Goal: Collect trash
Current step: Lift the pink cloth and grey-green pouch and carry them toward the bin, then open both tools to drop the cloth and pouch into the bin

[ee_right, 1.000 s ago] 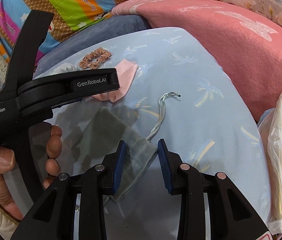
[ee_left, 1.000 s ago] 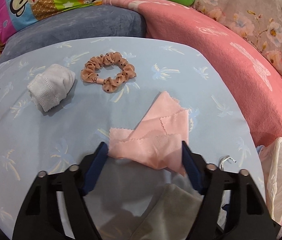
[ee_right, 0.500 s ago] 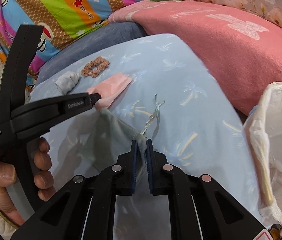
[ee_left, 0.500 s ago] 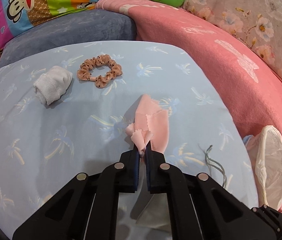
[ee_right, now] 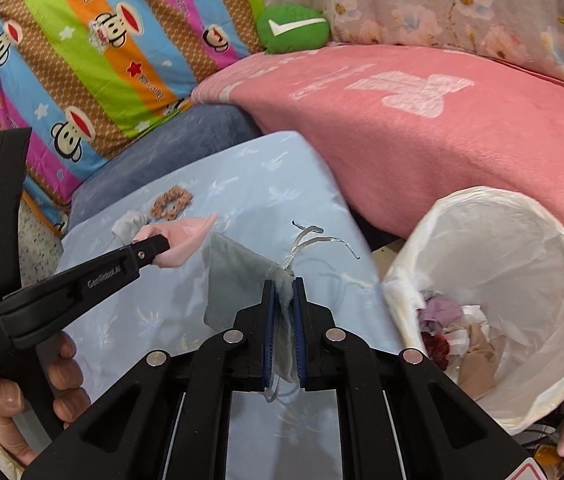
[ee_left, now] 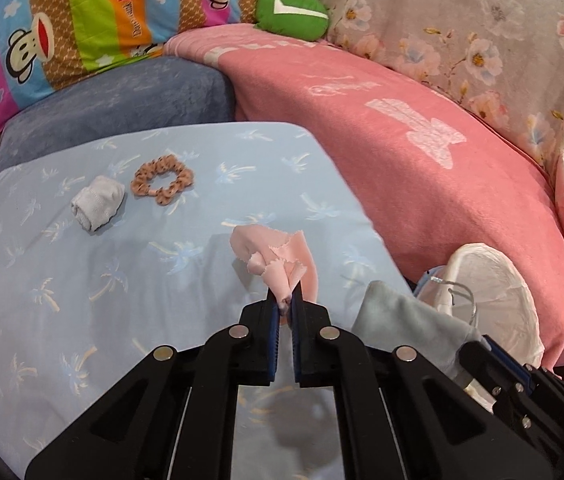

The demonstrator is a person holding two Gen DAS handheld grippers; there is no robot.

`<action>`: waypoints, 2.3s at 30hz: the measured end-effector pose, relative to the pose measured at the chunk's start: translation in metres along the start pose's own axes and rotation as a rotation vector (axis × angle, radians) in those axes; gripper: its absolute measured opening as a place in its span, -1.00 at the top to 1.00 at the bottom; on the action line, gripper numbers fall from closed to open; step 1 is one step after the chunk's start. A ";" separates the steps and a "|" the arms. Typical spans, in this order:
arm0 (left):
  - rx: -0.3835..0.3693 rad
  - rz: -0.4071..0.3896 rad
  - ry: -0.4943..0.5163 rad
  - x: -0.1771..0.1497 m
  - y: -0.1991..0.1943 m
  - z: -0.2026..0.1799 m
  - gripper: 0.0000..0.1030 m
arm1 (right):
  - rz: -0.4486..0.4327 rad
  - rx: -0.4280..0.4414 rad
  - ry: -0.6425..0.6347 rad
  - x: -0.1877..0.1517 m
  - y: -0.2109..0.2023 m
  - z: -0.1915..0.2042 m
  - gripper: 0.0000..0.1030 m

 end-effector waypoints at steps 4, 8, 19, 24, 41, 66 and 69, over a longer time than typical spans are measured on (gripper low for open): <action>-0.025 -0.015 0.027 0.000 -0.012 -0.023 0.90 | -0.043 -0.019 0.026 0.004 -0.024 -0.020 0.83; -0.047 -0.031 0.061 0.000 -0.022 -0.047 0.90 | -0.080 -0.038 0.051 0.008 -0.045 -0.040 0.83; -0.125 -0.041 0.151 -0.006 -0.036 -0.113 0.90 | -0.158 -0.105 0.146 0.010 -0.093 -0.104 0.83; -0.183 -0.016 0.185 -0.011 -0.036 -0.141 0.90 | -0.180 -0.139 0.190 0.007 -0.107 -0.130 0.83; -0.217 0.052 0.213 -0.020 -0.022 -0.178 0.37 | -0.190 -0.195 0.225 0.006 -0.111 -0.157 0.83; -0.157 -0.008 0.171 -0.018 -0.025 -0.153 -0.34 | -0.174 -0.188 0.186 0.010 -0.097 -0.135 0.44; -0.154 -0.010 0.162 -0.017 -0.025 -0.148 -0.34 | -0.170 -0.186 0.178 0.009 -0.095 -0.130 0.44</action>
Point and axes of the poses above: each gripper's, at about its wrist camera, not at the fingertips, and y roughly the way its jaws point, z to its left, x to its top, the point moved 2 cm from there along y, roughly the way its jaws point, and after that the axes turned 3 degrees about x, right-handed, at the moved point
